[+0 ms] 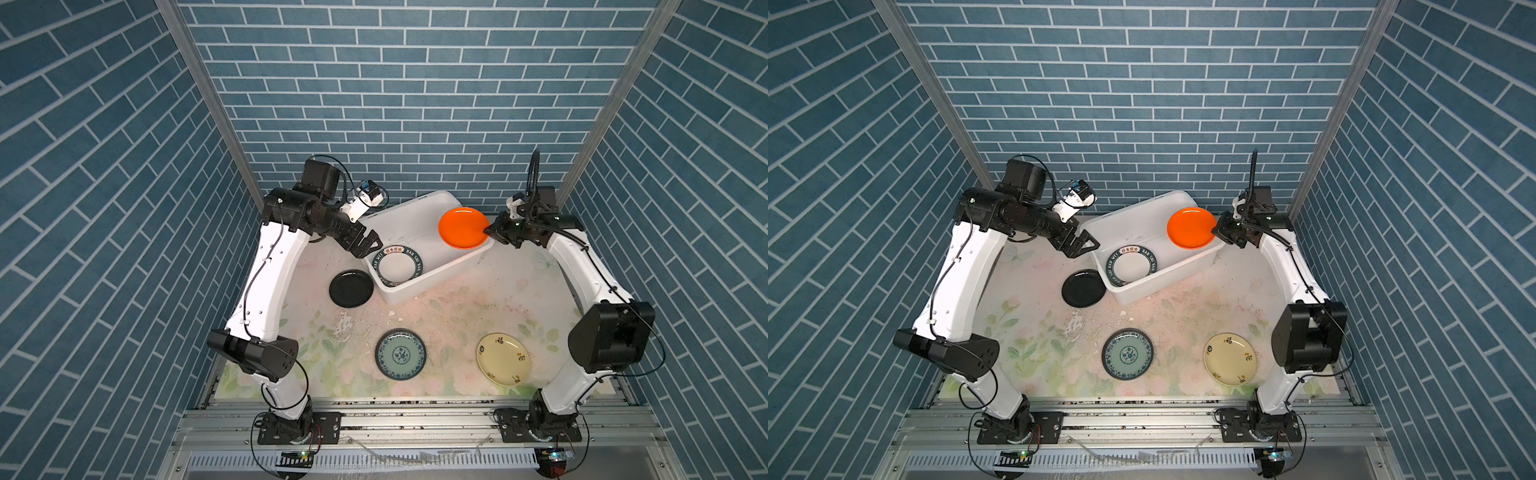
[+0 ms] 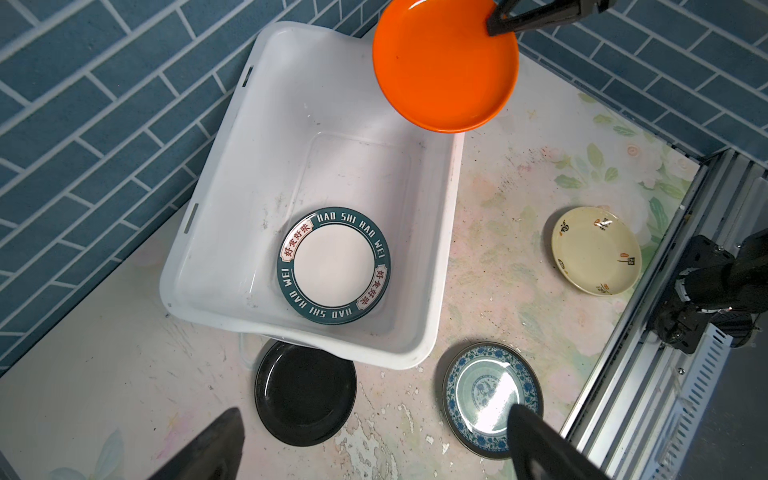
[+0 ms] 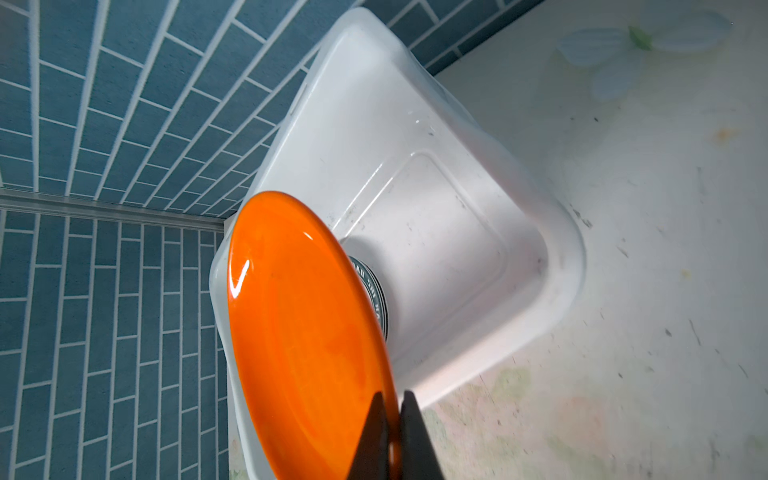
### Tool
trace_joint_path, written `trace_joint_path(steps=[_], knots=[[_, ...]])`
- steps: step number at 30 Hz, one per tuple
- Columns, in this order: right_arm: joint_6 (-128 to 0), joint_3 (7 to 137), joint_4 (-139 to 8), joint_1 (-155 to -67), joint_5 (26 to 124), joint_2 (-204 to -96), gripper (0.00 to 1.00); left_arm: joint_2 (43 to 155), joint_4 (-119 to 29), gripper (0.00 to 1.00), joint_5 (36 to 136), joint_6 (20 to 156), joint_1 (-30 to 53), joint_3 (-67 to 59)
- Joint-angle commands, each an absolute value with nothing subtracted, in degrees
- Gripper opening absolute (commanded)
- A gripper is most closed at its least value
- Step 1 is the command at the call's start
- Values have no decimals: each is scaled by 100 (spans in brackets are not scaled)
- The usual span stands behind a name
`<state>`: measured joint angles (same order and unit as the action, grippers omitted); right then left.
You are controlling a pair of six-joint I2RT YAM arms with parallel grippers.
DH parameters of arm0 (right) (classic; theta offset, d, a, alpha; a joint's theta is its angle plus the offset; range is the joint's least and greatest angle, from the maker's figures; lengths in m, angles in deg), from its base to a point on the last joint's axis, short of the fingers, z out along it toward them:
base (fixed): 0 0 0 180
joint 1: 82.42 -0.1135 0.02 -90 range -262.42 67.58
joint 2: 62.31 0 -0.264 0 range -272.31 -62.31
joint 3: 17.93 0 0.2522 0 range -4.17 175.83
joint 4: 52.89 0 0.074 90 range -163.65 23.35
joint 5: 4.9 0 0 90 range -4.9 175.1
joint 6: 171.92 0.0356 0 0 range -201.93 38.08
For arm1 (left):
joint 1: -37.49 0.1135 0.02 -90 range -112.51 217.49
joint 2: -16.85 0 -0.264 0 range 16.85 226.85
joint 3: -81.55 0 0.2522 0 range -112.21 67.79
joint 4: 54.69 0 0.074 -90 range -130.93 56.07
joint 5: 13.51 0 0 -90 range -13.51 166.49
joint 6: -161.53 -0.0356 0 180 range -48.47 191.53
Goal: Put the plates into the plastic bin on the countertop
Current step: 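Lift the orange plate with the right gripper and carry it over the bin, then lower the orange plate into the bin's far end with the right gripper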
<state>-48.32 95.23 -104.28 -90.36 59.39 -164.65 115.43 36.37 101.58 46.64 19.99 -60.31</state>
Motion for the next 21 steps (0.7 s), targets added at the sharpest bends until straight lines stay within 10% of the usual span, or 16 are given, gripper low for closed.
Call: trace_joint_path(steps=[1,21], knots=[[-4914,10241,-10242,-9174,5967,-17055,0,11423,3645,100,10067,4581,2062,-5993],[-4827,12933,-10376,-9802,7083,-20065,0,11572,3668,100,10049,4593,2145,-6074]])
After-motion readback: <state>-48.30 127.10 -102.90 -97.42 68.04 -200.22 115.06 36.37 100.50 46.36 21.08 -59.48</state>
